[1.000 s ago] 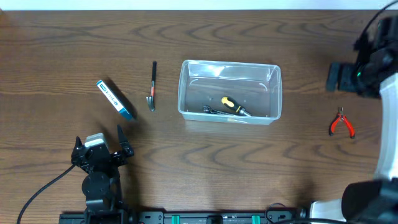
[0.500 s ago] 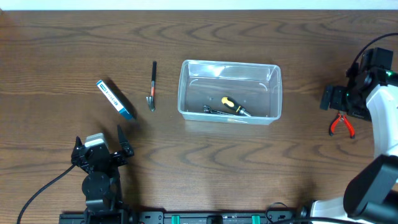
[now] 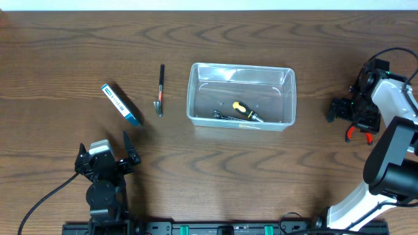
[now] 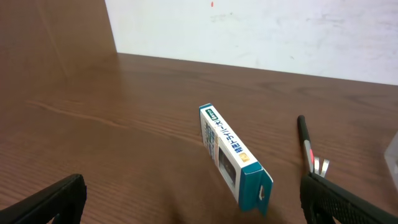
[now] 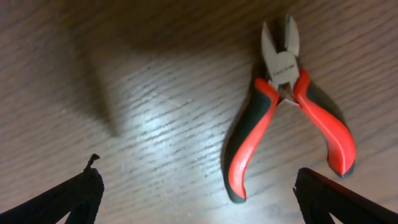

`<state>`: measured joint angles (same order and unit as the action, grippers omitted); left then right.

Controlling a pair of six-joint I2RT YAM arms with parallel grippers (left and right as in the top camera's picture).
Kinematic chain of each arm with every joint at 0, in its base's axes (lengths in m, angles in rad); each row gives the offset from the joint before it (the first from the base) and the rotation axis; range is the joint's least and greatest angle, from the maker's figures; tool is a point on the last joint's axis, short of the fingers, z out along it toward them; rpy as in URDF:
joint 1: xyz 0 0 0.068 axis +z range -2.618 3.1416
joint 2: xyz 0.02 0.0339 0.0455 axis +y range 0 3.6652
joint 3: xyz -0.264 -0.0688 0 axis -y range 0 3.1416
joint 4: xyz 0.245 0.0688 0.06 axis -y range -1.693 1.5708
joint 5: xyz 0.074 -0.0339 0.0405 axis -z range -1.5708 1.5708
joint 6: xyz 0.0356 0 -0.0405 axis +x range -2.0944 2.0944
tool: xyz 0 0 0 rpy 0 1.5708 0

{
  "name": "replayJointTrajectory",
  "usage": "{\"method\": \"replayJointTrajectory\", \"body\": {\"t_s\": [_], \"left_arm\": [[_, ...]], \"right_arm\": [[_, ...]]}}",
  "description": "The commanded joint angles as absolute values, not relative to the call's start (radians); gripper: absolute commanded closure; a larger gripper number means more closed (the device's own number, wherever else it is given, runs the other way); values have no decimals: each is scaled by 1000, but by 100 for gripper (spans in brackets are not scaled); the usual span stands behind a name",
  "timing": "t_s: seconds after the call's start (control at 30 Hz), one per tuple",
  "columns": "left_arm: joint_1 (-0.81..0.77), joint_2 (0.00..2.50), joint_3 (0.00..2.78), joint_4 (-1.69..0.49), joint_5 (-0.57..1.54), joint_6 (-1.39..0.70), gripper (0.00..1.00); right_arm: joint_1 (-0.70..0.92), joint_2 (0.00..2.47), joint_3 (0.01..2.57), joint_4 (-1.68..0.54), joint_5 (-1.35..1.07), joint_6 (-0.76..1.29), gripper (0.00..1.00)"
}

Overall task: Pack container
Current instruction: 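Move the right gripper down over the red-handled pliers, then lower and close the right gripper on the pliers handles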

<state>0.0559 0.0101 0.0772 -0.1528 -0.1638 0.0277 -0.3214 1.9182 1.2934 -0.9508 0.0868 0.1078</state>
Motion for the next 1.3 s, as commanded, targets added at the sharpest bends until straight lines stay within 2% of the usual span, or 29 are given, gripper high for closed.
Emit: {"method": "replayJointTrajectory", "body": {"t_s": [0.0,0.33,0.97,1.1,1.27], "left_arm": [[53,4,49,-163,-165,41,2],[53,4,49,-163,-165,41,2],[53,4,49,-163,-165,41,2],[53,4,49,-163,-165,41,2],[53,4,49,-163,-165,41,2]], "right_arm": [[-359,1920,1291,-942,101,186,1],[-437,1921,1290,-910,73,219,1],[-404,1921,1230,-861,44,242,1],[-389,1921,1209,-842,44,255,9],[-385,1921,1172,-804,44,255,10]]}}
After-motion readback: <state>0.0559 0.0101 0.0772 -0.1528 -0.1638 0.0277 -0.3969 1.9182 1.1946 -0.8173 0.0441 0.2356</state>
